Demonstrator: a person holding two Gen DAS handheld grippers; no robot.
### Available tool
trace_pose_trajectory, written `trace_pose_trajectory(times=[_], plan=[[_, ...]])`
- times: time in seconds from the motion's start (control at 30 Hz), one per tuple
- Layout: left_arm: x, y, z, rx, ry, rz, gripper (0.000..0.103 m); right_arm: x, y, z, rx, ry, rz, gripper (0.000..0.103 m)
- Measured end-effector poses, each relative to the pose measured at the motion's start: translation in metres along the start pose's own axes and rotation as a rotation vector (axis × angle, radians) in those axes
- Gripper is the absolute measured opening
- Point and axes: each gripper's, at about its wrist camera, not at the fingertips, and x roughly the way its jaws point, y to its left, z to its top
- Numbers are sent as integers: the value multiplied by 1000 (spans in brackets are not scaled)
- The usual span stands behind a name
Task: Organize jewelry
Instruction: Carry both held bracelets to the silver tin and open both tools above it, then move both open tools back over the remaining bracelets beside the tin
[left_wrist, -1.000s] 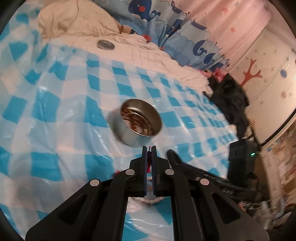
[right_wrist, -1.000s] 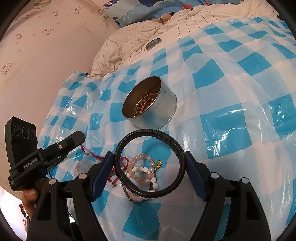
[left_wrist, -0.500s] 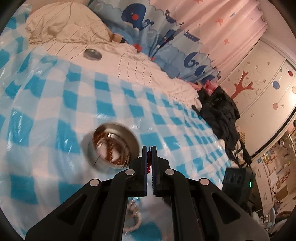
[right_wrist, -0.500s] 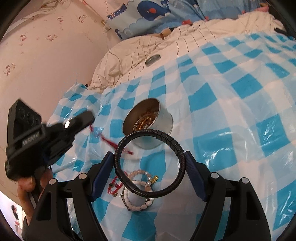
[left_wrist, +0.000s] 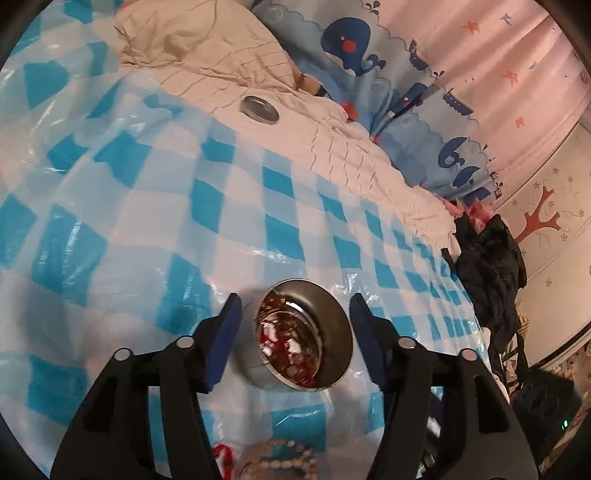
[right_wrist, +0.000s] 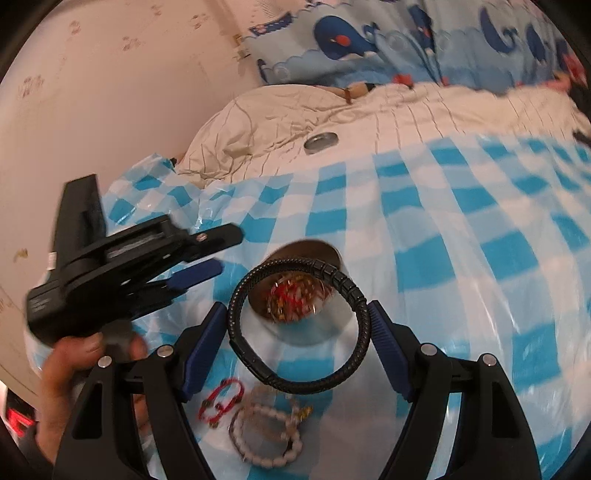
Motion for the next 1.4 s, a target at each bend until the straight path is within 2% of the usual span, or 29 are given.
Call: trace_pose_trajectory(times=[0.27,0.4,0.53,0.67,0.77,0.97,1.23,1.4], plan=[[-44,22,-13,-10,-29,80,71,56,20,18,-136,46,-68,77],[-54,20,-29,27,-20,117,75,34,15,7,-120,39,-73,77],[-65,14,-53,91,-29,169,82,-2,7,-20,-95,40,-94,84],[-64,6,-63,107,15,132,83,-20,-9,-46,-9,74,-95,84],[-69,3,-65,125,7,136,85,-23,-11,-50,30,67,-89,84],[-74,10,-59,82,2,132,86,-20,-2,-53,8,50,-97,85],[-73,11,-56,83,3,146,88,-16,-11,-46,32,35,-133,87],[-76,25,-47,28,-4,156,88,-8,-21,-37,61,22,-153,88]])
